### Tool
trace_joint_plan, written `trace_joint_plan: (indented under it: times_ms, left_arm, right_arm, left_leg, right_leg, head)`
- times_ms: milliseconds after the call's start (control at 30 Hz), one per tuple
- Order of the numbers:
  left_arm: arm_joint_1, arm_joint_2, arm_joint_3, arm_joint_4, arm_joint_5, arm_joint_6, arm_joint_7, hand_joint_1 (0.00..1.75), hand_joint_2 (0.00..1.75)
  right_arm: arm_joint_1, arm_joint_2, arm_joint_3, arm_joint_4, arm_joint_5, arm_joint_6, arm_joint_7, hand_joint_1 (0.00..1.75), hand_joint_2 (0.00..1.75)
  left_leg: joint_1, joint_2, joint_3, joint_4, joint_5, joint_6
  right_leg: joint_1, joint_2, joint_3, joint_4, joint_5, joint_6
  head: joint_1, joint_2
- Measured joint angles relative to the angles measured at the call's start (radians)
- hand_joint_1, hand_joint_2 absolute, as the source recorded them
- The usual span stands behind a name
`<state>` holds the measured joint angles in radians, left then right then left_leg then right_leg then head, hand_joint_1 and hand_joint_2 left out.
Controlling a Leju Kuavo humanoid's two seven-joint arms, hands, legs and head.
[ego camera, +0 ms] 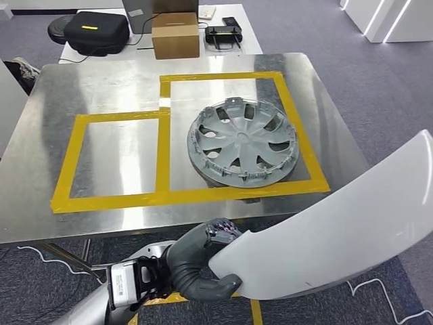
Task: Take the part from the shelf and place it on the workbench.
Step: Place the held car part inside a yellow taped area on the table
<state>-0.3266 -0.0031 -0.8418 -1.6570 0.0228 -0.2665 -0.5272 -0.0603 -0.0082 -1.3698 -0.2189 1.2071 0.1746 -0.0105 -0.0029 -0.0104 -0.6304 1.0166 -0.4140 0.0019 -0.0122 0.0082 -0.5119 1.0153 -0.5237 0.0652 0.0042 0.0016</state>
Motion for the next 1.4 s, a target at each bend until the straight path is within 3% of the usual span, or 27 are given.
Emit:
trace_joint_plan:
  times_ms: [100, 133, 167, 200, 267, 333, 467, 533, 600, 633, 667, 733, 800, 867, 967, 1033, 1100, 1133, 1167, 1200, 1267, 1300, 1333, 1400]
  left_arm:
    - [0.002, -0.001, 0.0, -0.004, -0.002, 0.001, 0.0, 1.75, 1.75]
    - [0.004, 0.0, 0.0, -0.005, -0.002, 0.002, 0.0, 1.75, 1.75]
    - [0.007, 0.0, 0.0, -0.006, -0.002, 0.005, 0.0, 1.75, 1.75]
    - [0.01, 0.001, 0.001, -0.007, -0.006, 0.009, -0.002, 1.75, 1.75]
    - [0.02, 0.01, 0.009, -0.015, -0.025, 0.027, -0.018, 1.75, 1.75]
    - [0.035, 0.027, 0.028, -0.025, -0.049, 0.047, -0.041, 1.75, 1.75]
    - [0.052, 0.053, 0.062, -0.043, -0.064, 0.059, -0.058, 1.75, 1.75]
    - [0.055, 0.06, 0.071, -0.049, -0.065, 0.059, -0.058, 1.75, 1.75]
    - [0.06, 0.066, 0.076, -0.051, -0.065, 0.059, -0.058, 1.75, 1.75]
    - [0.064, 0.07, 0.078, -0.051, -0.066, 0.059, -0.058, 1.75, 1.75]
    - [0.067, 0.073, 0.08, -0.051, -0.066, 0.06, -0.058, 1.75, 1.75]
    - [0.068, 0.076, 0.082, -0.052, -0.066, 0.06, -0.058, 1.75, 1.75]
    - [0.068, 0.077, 0.085, -0.055, -0.081, 0.072, -0.058, 1.75, 1.75]
    - [0.069, 0.079, 0.094, -0.059, -0.115, 0.103, -0.058, 1.75, 1.75]
    - [0.069, 0.086, 0.127, -0.061, -0.187, 0.178, -0.049, 1.75, 1.75]
    - [0.065, 0.095, 0.163, -0.062, -0.244, 0.232, -0.031, 1.75, 1.75]
    - [0.056, 0.111, 0.207, -0.055, -0.307, 0.286, -0.009, 1.75, 1.75]
    - [0.049, 0.121, 0.233, -0.045, -0.346, 0.315, 0.005, 1.75, 1.75]
    - [0.039, 0.13, 0.258, -0.03, -0.387, 0.345, 0.022, 1.75, 1.75]
    - [0.026, 0.14, 0.284, -0.01, -0.433, 0.374, 0.043, 1.75, 1.75]
    - [-0.01, 0.162, 0.332, 0.04, -0.53, 0.428, 0.086, 1.75, 1.75]
    - [-0.031, 0.173, 0.353, 0.07, -0.574, 0.449, 0.106, 1.75, 1.75]
    - [-0.053, 0.184, 0.37, 0.103, -0.613, 0.466, 0.121, 1.75, 1.75]
    - [-0.091, 0.203, 0.395, 0.17, -0.671, 0.493, 0.142, 1.75, 1.75]
  right_arm:
    - [-0.003, 0.002, 0.001, 0.001, 0.001, 0.001, -0.002, 0.0, 0.0]
    - [-0.003, 0.002, 0.001, 0.001, 0.001, 0.001, -0.002, 0.0, 0.0]
    - [-0.002, 0.002, 0.001, 0.001, 0.001, 0.001, -0.002, 0.0, 0.0]
    - [-0.002, 0.002, 0.001, 0.001, 0.001, 0.001, -0.002, 0.0, 0.0]
    - [-0.003, 0.002, 0.001, 0.001, -0.002, 0.001, -0.002, 0.0, 0.0]
    - [-0.002, 0.002, 0.001, 0.001, -0.004, 0.0, -0.003, 0.0, 0.0]
    - [0.0, 0.004, 0.001, 0.001, -0.004, -0.001, -0.004, 0.0, 0.0]
    - [-0.002, 0.004, 0.001, 0.001, -0.004, -0.001, -0.004, 0.0, 0.0]
    - [-0.002, 0.004, 0.001, 0.001, -0.004, -0.001, -0.004, 0.0, 0.0]
    - [-0.002, 0.004, 0.0, 0.001, -0.004, -0.001, -0.004, 0.0, 0.0]
    - [-0.002, 0.004, 0.0, 0.001, -0.004, -0.001, -0.004, 0.0, 0.0]
    - [-0.002, 0.004, 0.0, 0.001, -0.004, -0.001, -0.004, 0.0, 0.0]
    - [-0.002, 0.004, 0.0, 0.001, -0.004, -0.001, -0.004, 0.0, 0.0]
    - [-0.002, 0.004, 0.0, 0.001, -0.004, -0.001, -0.004, 0.0, 0.0]
    - [-0.001, 0.005, 0.001, 0.002, -0.003, 0.0, -0.005, 0.0, 0.0]
    - [-0.001, 0.005, 0.001, 0.002, 0.0, 0.001, -0.007, 0.0, 0.0]
    - [0.0, 0.006, 0.001, 0.002, 0.006, 0.003, -0.008, 0.0, 0.0]
    - [0.001, 0.006, 0.002, 0.002, 0.009, 0.004, -0.009, 0.0, 0.0]
    - [0.003, 0.006, 0.002, 0.002, 0.013, 0.006, -0.01, 0.0, 0.0]
    - [0.004, 0.006, 0.004, 0.002, 0.016, 0.007, -0.012, 0.0, 0.0]
    - [0.002, 0.006, 0.007, 0.002, 0.023, 0.012, -0.016, 0.0, 0.0]
    - [0.0, 0.006, 0.008, 0.002, 0.027, 0.014, -0.018, 0.0, 0.0]
    - [-0.002, 0.006, 0.009, 0.002, 0.029, 0.016, -0.019, 0.0, 0.0]
    - [-0.004, 0.006, 0.014, 0.002, 0.033, 0.018, -0.02, 0.0, 0.0]
  left_leg:
    - [0.002, -0.001, 0.012, -0.002, -0.015, 0.021]
    - [0.001, -0.002, 0.017, -0.002, -0.02, 0.024]
    - [0.0, -0.003, 0.024, -0.002, -0.025, 0.024]
    - [-0.001, -0.004, 0.033, -0.002, -0.031, 0.023]
    - [-0.003, -0.005, 0.051, -0.002, -0.044, 0.017]
    - [-0.005, -0.005, 0.057, -0.002, -0.051, 0.008]
    - [-0.005, -0.004, 0.054, 0.005, -0.065, -0.015]
    - [-0.003, -0.003, 0.012, 0.09, -0.114, -0.026]
    - [0.0, -0.003, -0.059, 0.218, -0.165, -0.032]
    - [0.001, -0.003, -0.083, 0.255, -0.168, -0.034]
    - [0.001, -0.002, -0.089, 0.257, -0.151, -0.034]
    - [0.003, -0.001, -0.047, 0.156, -0.076, -0.034]
    - [0.003, 0.0, 0.012, 0.034, -0.027, -0.031]
    - [0.001, -0.001, 0.032, -0.011, -0.024, -0.02]
    - [0.004, -0.002, 0.035, -0.015, -0.024, 0.0]
    - [0.006, -0.001, 0.037, -0.016, -0.024, 0.009]
    - [0.006, 0.0, 0.038, -0.016, -0.025, 0.013]
    - [0.005, 0.0, 0.038, -0.016, -0.025, 0.014]
    - [0.005, 0.0, 0.039, -0.016, -0.025, 0.014]
    - [0.005, -0.001, 0.041, -0.015, -0.026, 0.013]
    - [0.004, -0.002, 0.045, -0.015, -0.029, 0.008]
    - [0.002, -0.002, 0.046, -0.014, -0.03, 0.003]
    - [0.001, -0.003, 0.046, -0.014, -0.03, -0.002]
    - [0.0, -0.003, 0.044, -0.016, -0.026, -0.013]
  right_leg:
    - [0.0, -0.001, -0.129, 0.229, -0.091, 0.013]
    - [0.0, -0.001, -0.173, 0.289, -0.1, 0.013]
    - [0.001, -0.001, -0.18, 0.277, -0.072, 0.01]
    - [0.001, -0.001, -0.168, 0.228, -0.027, 0.006]
    - [0.005, -0.001, -0.117, 0.086, 0.059, -0.004]
    - [0.009, 0.0, -0.088, 0.016, 0.086, -0.012]
    - [0.007, -0.001, -0.079, 0.001, 0.085, -0.032]
    - [0.002, -0.002, -0.074, -0.006, 0.087, -0.04]
    - [0.002, -0.002, -0.074, -0.006, 0.085, -0.043]
    - [0.002, -0.002, -0.073, -0.006, 0.084, -0.043]
    - [0.001, -0.002, -0.072, -0.006, 0.083, -0.043]
    - [0.0, 0.0, -0.066, -0.006, 0.079, -0.039]
    - [0.003, 0.001, -0.063, -0.003, 0.073, -0.03]
    - [0.006, 0.002, -0.063, -0.003, 0.071, -0.02]
    - [0.004, 0.001, -0.065, 0.004, 0.06, -0.006]
    - [0.003, -0.001, -0.105, 0.089, 0.013, 0.002]
    - [0.003, -0.001, -0.177, 0.235, -0.048, 0.006]
    - [0.003, -0.001, -0.204, 0.284, -0.06, 0.006]
    - [0.003, -0.001, -0.212, 0.293, -0.05, 0.005]
    - [0.003, -0.001, -0.2, 0.259, -0.021, 0.003]
    - [0.003, -0.001, -0.136, 0.117, 0.051, -0.002]
    - [0.003, 0.0, -0.108, 0.057, 0.074, -0.006]
    - [0.004, 0.0, -0.091, 0.021, 0.085, -0.009]
    - [0.007, 0.003, -0.089, 0.009, 0.087, -0.02]
  head:
    - [0.009, 0.0]
    - [0.01, 0.0]
    - [0.011, 0.0]
    - [0.011, 0.0]
    - [0.011, 0.0]
    - [0.011, 0.0]
    - [0.008, 0.0]
    - [0.004, 0.0]
    - [0.002, 0.0]
    - [0.002, 0.0]
    - [0.002, 0.0]
    - [0.002, 0.0]
    - [0.001, 0.0]
    - [0.002, 0.0]
    - [0.005, 0.0]
    - [0.01, 0.0]
    - [0.015, 0.0]
    - [0.015, 0.0]
    - [0.015, 0.0]
    - [0.015, 0.0]
    - [0.015, 0.0]
    - [0.015, 0.0]
    - [0.015, 0.0]
    - [0.014, 0.0]
